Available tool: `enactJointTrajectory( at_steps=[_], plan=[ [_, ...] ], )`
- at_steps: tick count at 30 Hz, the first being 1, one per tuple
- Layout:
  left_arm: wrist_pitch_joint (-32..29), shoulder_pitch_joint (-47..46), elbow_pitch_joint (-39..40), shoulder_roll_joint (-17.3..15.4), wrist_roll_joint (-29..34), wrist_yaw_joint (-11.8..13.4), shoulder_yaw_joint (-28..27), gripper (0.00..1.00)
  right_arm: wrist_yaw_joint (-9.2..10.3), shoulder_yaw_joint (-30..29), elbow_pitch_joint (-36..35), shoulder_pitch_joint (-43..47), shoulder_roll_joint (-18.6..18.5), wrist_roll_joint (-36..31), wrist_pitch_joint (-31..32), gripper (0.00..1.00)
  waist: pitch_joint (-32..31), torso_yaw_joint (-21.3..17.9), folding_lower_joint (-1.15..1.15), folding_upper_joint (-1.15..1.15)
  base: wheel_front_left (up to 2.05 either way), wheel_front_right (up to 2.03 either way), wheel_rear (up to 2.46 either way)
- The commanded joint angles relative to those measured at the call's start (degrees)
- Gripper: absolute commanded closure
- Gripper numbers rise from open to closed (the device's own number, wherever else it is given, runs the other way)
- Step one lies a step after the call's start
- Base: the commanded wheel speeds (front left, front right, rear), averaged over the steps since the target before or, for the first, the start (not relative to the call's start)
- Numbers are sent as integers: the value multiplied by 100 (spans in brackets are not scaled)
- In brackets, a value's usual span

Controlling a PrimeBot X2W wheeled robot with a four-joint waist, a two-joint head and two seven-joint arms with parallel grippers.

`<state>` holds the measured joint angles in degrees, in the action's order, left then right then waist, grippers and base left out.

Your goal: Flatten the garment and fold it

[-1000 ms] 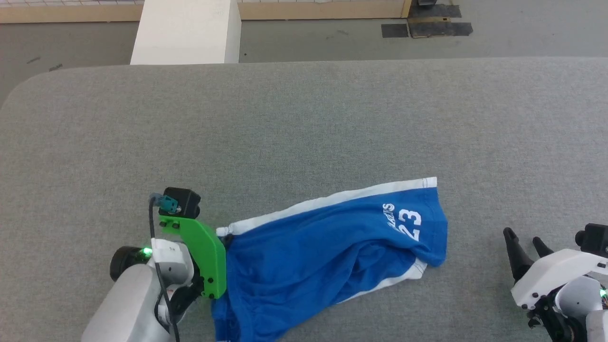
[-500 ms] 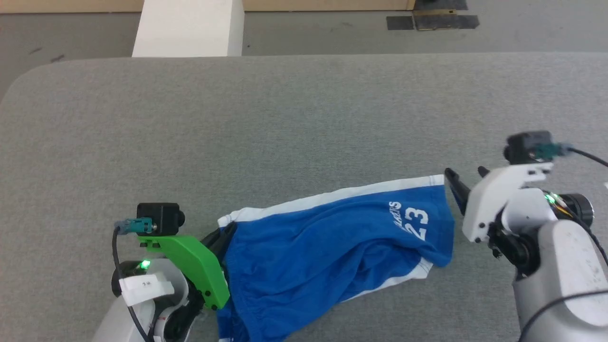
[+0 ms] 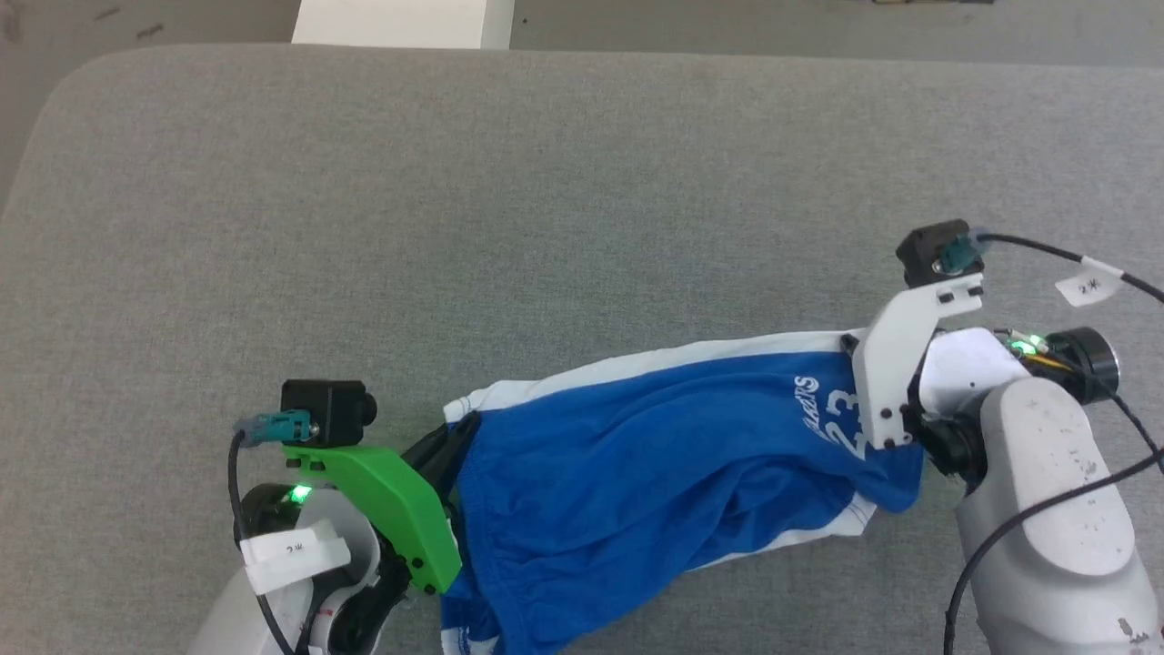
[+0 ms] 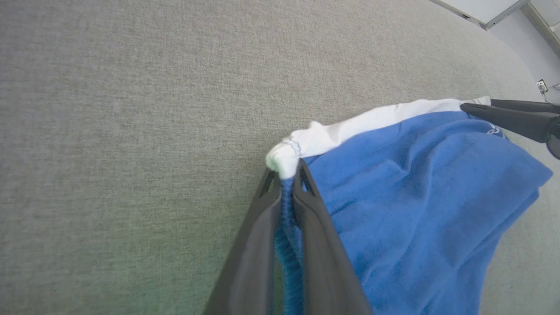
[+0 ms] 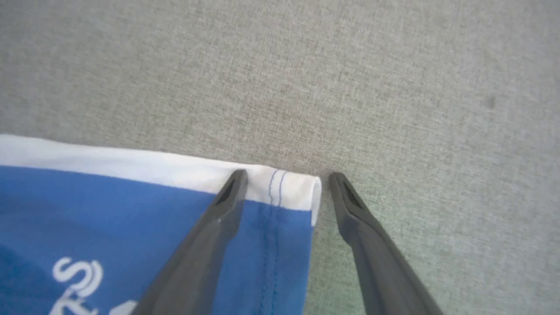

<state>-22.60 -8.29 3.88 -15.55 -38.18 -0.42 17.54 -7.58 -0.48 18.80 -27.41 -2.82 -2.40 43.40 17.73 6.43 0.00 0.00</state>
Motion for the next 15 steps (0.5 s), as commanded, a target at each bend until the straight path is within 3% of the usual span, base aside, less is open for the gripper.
enactJointTrajectory(
  at_steps=[1, 2, 3, 4, 5, 15],
  plan=[
    [11, -36, 14, 24, -36, -27, 12, 100, 9, 40, 137, 11, -6, -49, 101, 0, 68, 20, 0, 0, 0, 0, 0],
    [18, -43, 15, 30, -41, -33, 18, 100, 9, 63, 175, 13, -6, -38, 181, 0, 81, 19, 0, 0, 0, 0, 0],
    [26, -50, 17, 31, -41, -36, 22, 100, 9, 73, 203, 17, -6, -13, 270, 20, 90, 15, 0, 0, 0, 0, 0],
    [38, -59, 22, 33, -42, -49, 30, 100, 9, 93, 196, 10, -6, 21, 320, 79, 101, 10, 0, 0, 0, 0, 0],
    [57, -70, 26, 35, -41, -59, 32, 100, 9, 101, 169, -2, -6, 37, 331, 100, 106, 4, 0, 0, 0, 0, 0],
    [147, -655, 74, -42, -217, -228, -201, 100, 9, 38, -491, -669, -6, 936, 158, 100, 4, -113, 0, 0, 0, 0, 0]
  ],
)
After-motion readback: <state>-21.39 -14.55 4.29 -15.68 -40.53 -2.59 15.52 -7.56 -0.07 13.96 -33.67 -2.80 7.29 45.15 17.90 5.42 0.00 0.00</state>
